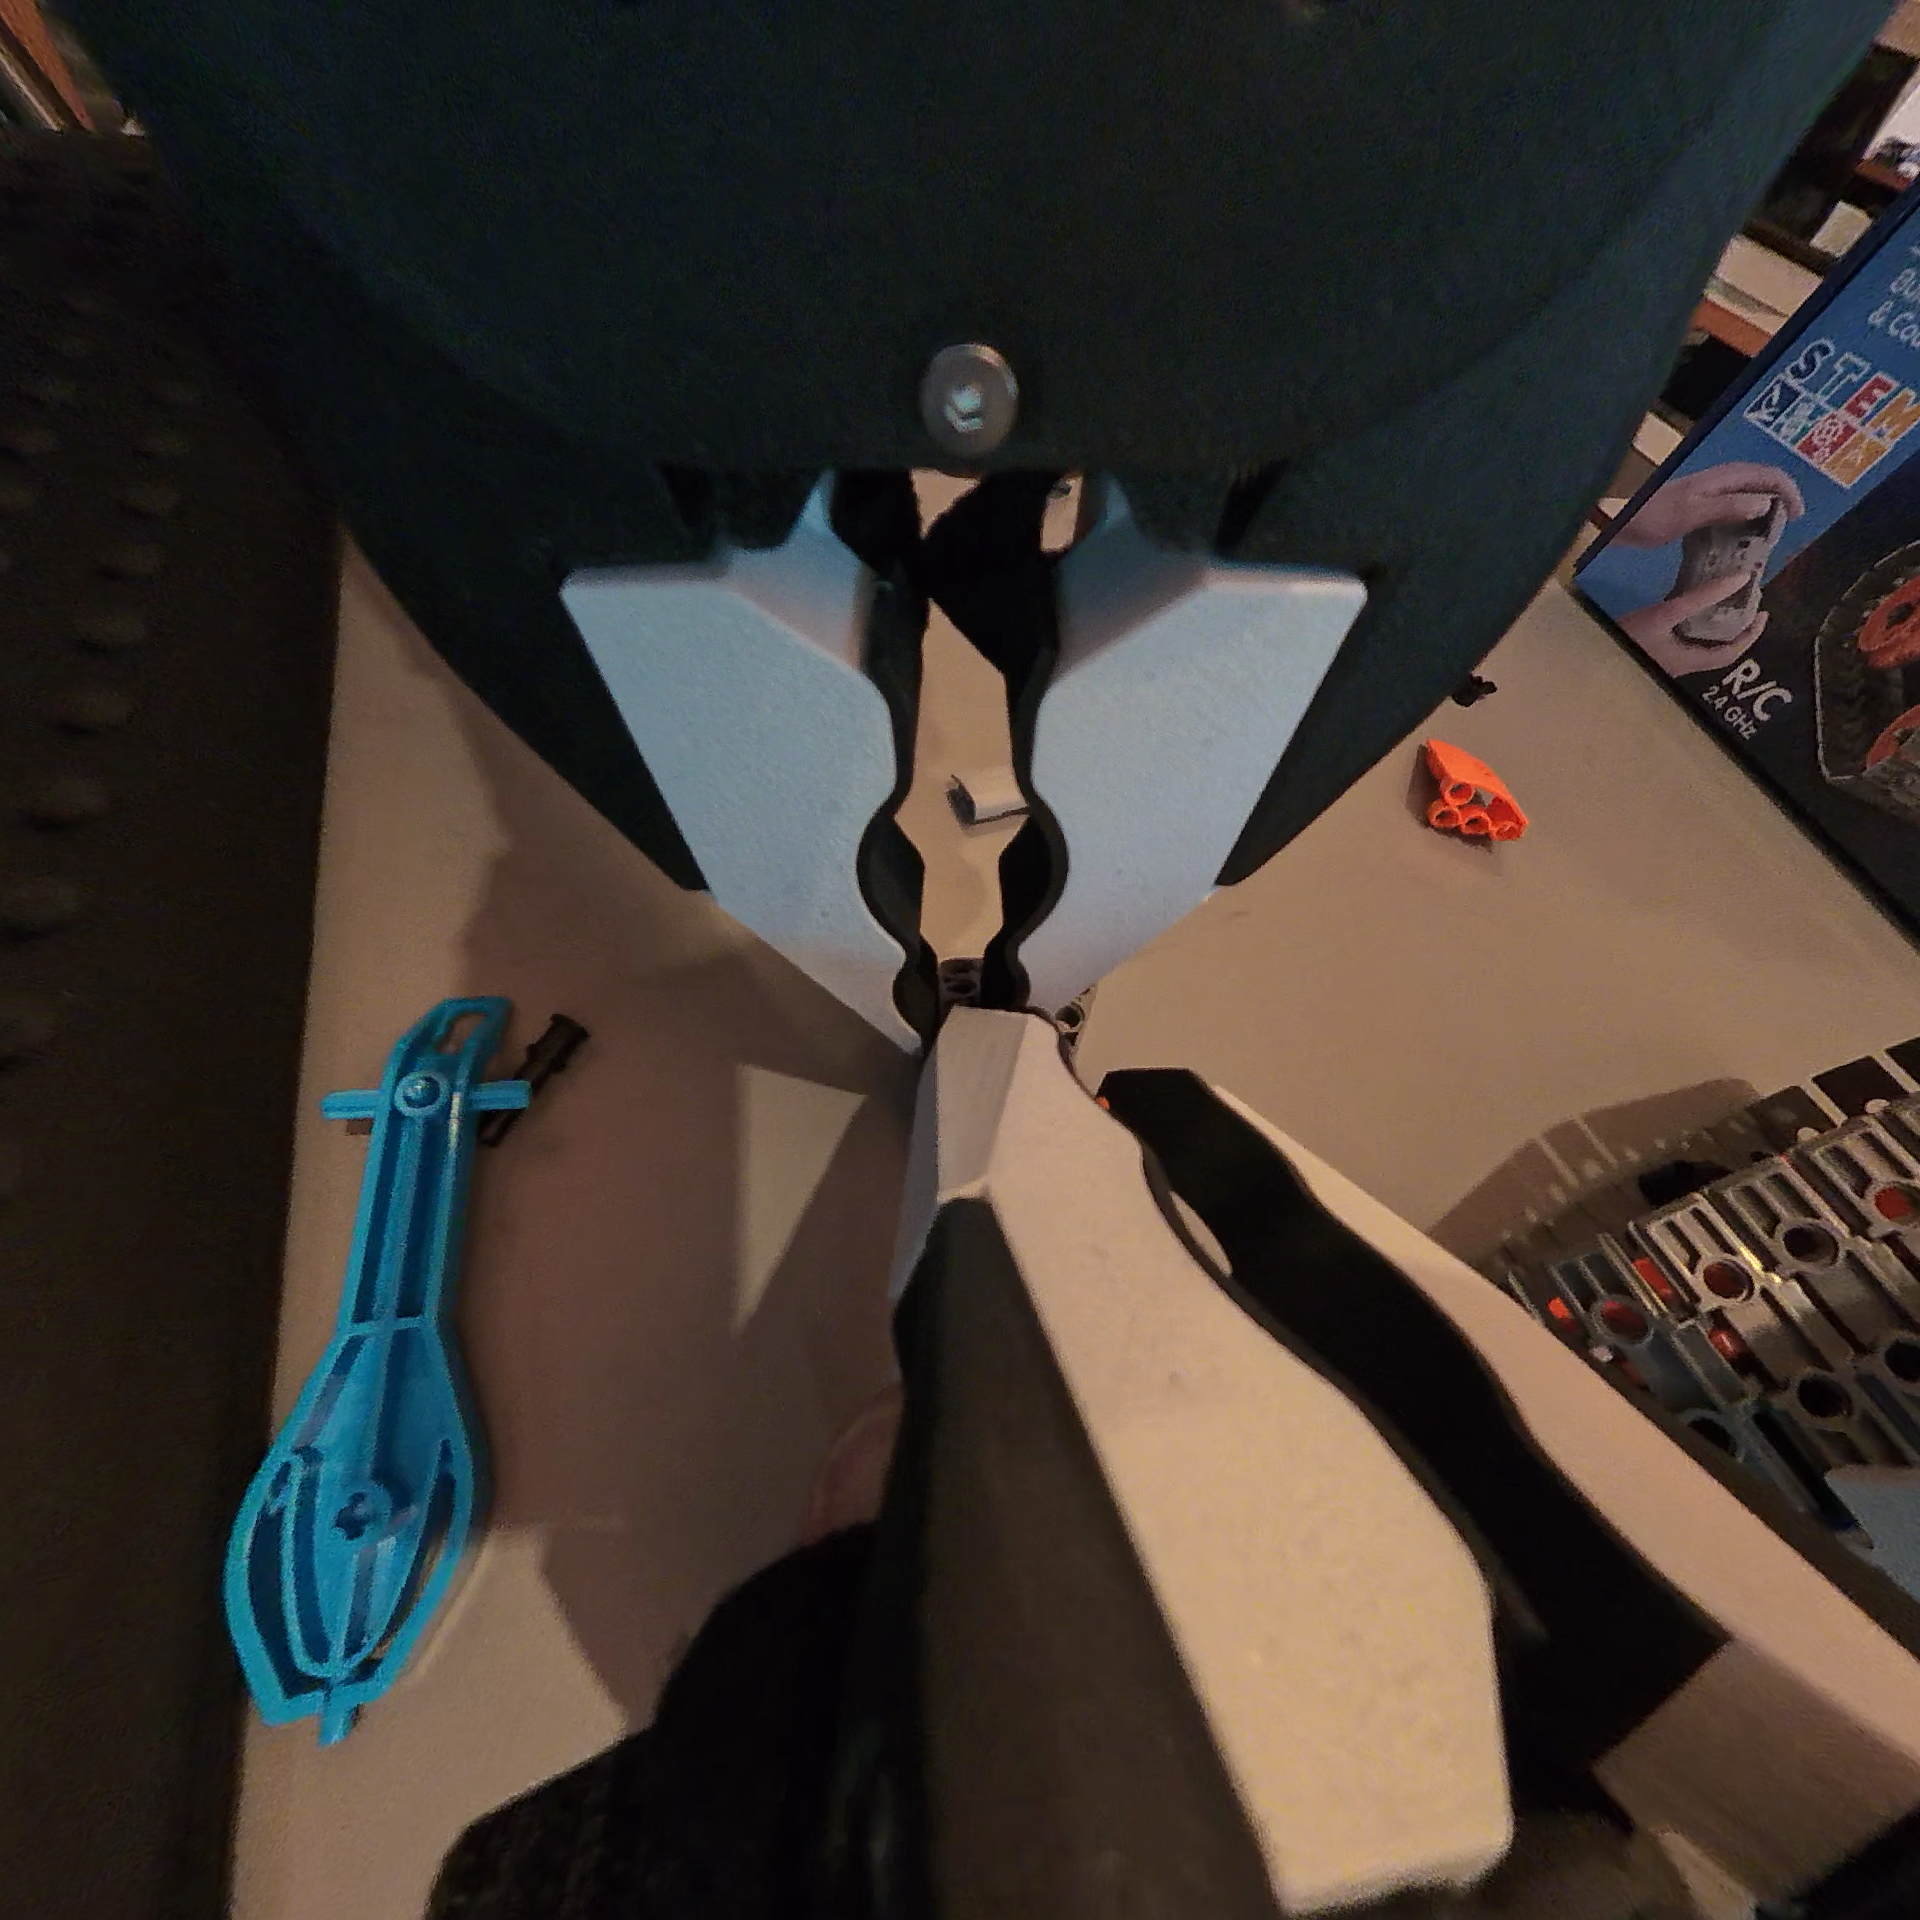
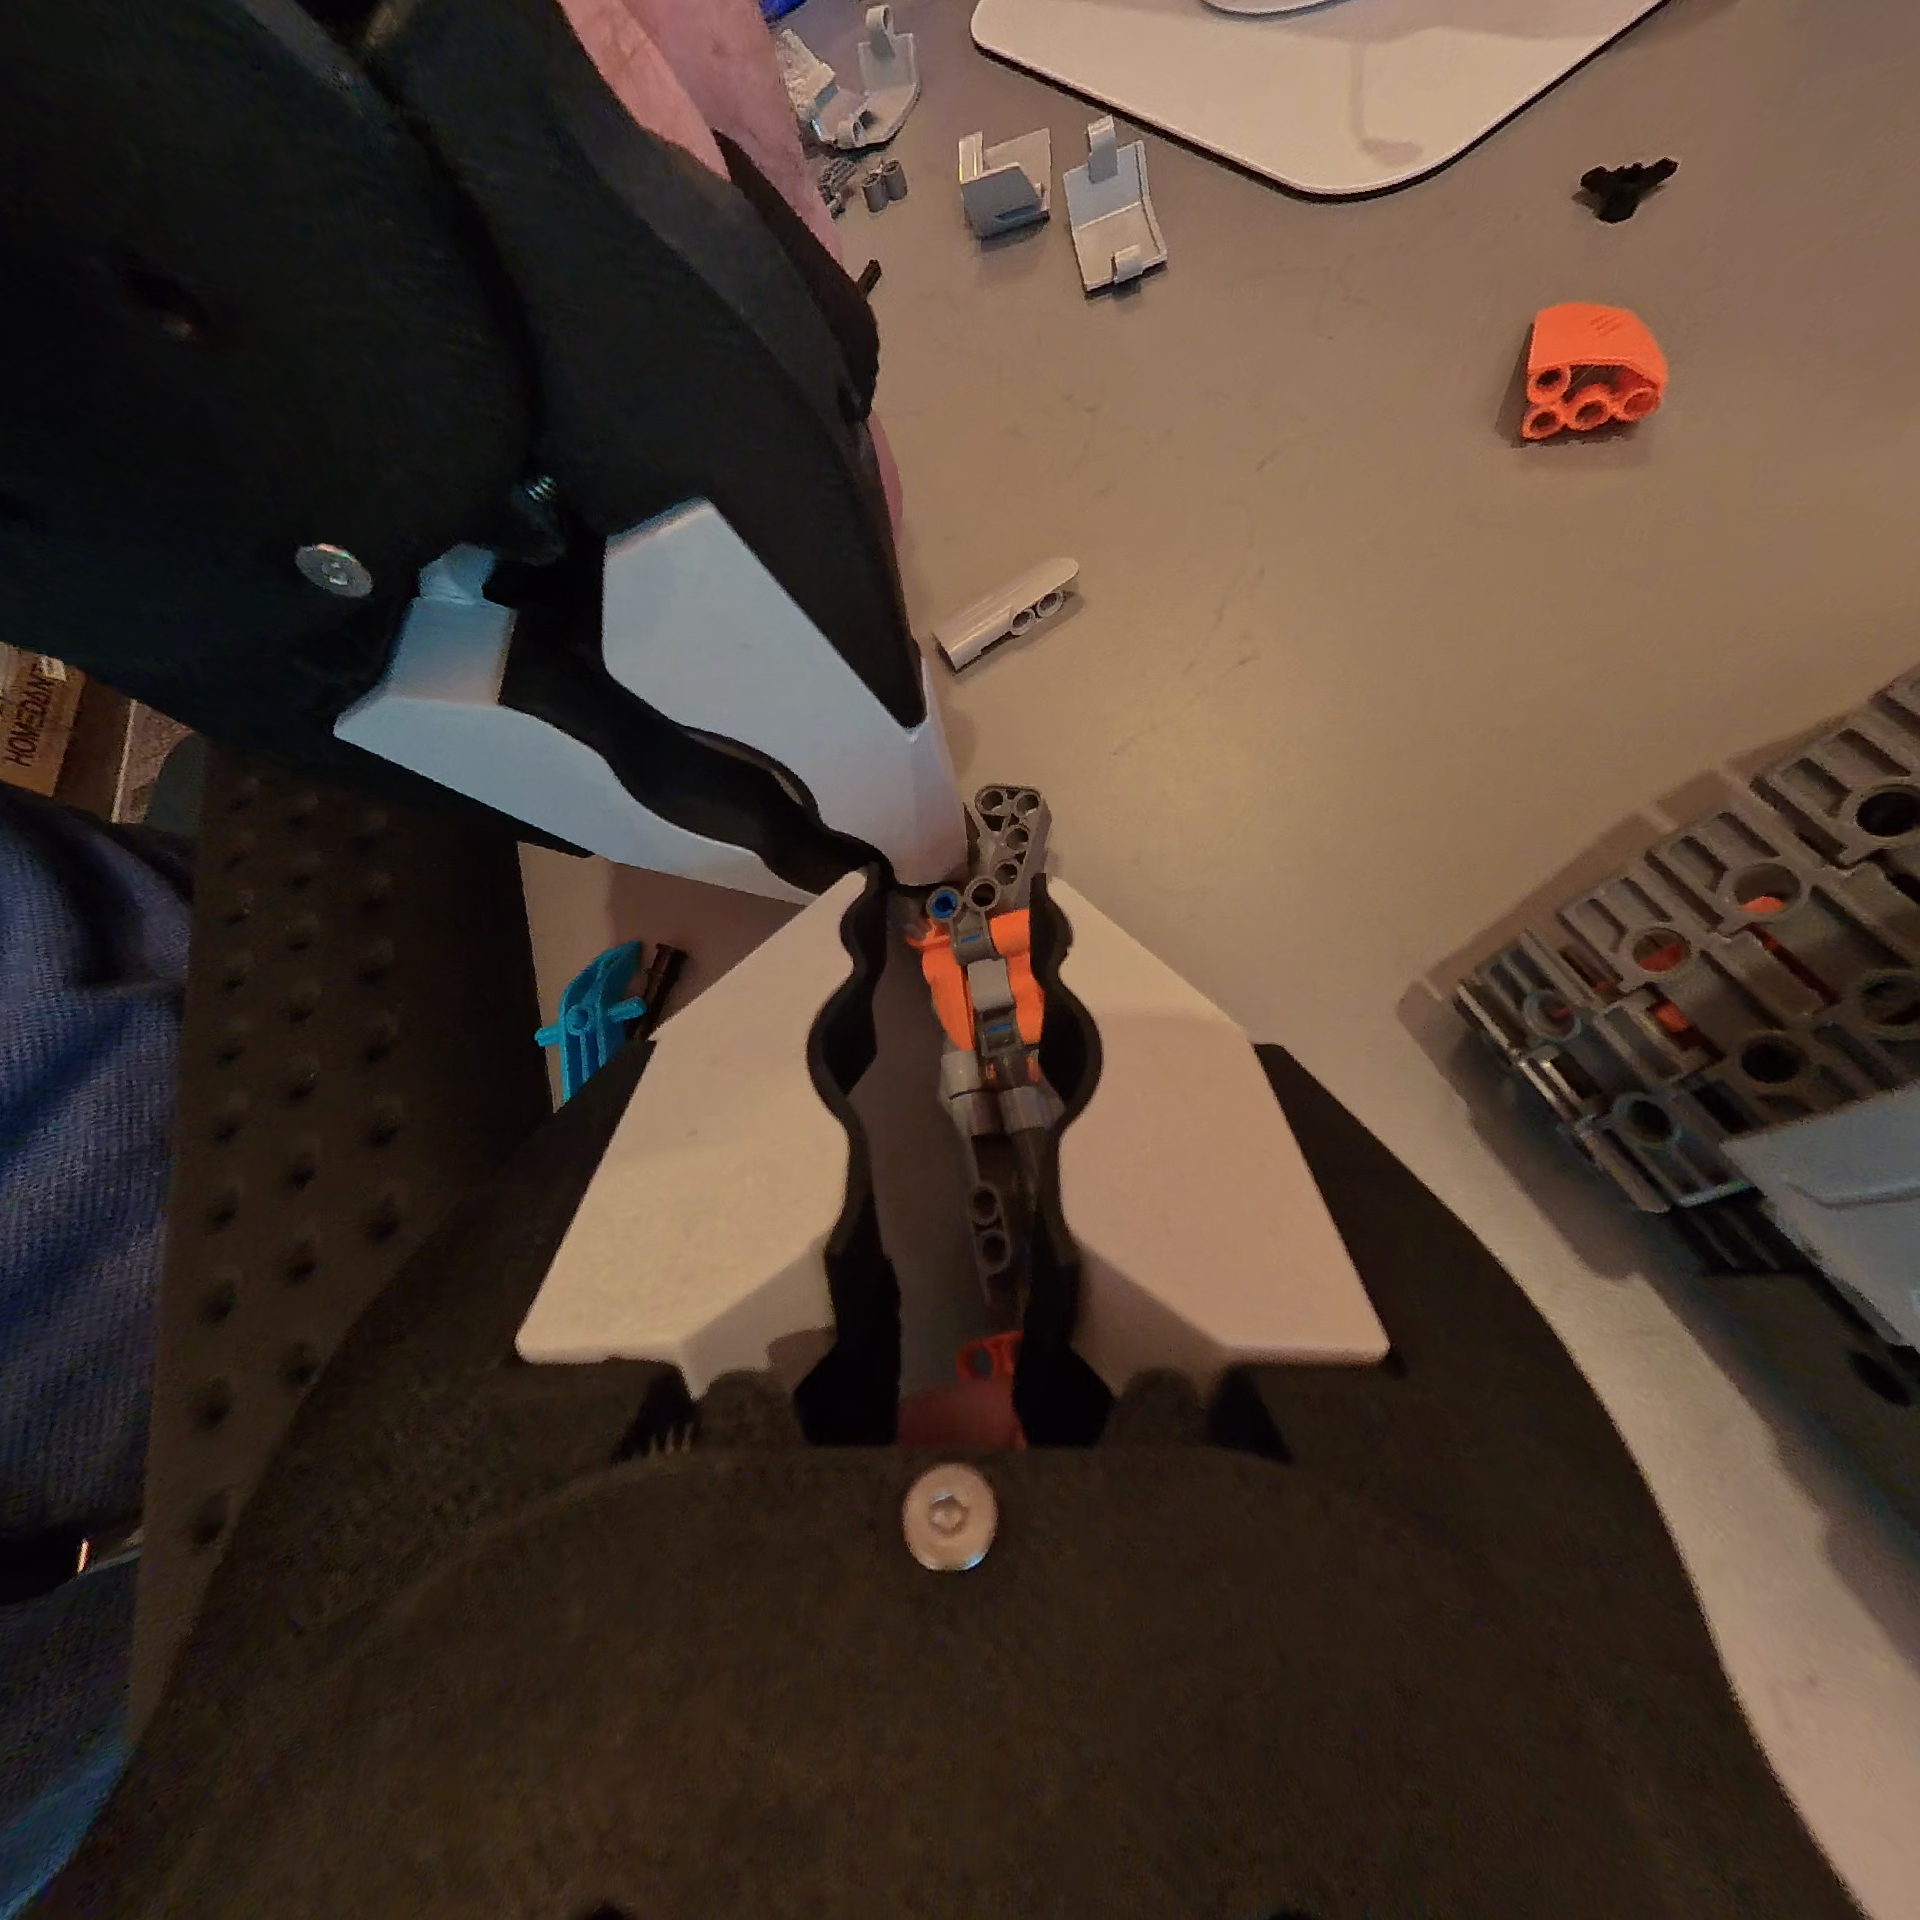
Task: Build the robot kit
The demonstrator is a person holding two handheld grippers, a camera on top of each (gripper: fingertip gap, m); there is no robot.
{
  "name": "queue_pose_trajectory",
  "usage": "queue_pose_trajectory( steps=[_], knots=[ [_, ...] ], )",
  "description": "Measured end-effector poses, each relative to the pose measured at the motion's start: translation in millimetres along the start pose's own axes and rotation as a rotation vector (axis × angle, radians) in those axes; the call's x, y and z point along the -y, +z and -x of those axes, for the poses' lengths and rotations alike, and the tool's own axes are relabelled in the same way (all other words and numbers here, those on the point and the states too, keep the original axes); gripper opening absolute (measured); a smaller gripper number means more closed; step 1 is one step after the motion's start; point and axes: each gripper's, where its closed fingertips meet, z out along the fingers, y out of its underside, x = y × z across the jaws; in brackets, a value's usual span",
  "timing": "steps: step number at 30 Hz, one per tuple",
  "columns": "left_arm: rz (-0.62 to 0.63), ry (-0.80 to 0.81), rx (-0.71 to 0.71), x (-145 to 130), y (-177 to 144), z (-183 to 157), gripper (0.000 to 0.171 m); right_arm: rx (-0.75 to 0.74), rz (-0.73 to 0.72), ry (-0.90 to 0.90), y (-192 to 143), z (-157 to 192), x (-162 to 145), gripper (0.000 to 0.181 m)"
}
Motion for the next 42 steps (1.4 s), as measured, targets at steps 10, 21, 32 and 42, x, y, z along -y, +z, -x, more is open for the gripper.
queue_pose_trajectory(
  steps=[10, 21, 32, 42],
  knots=[
    [-0.082, -0.046, 0.027, 4.2, -0.3, 1.2, 0.010, 0.006, -0.015, -0.002, -3.3, -0.8, -0.4, 0.020],
    [-0.278, -0.119, 0.102, 8.8, -5.2, 2.6, 0.008, -0.034, 0.006, -0.033, -4.5, -7.2, -4.8, 0.004],
    [-0.163, -0.082, 0.217, 4.3, -2.5, 0.5, 0.008, -0.043, -0.001, -0.042, -5.4, -6.6, -3.1, 0.010],
    [-0.125, -0.075, 0.215, 6.4, -1.6, 6.3, 0.008, -0.024, -0.024, -0.023, -7.2, -3.1, -0.5, 0.032]
  ],
)
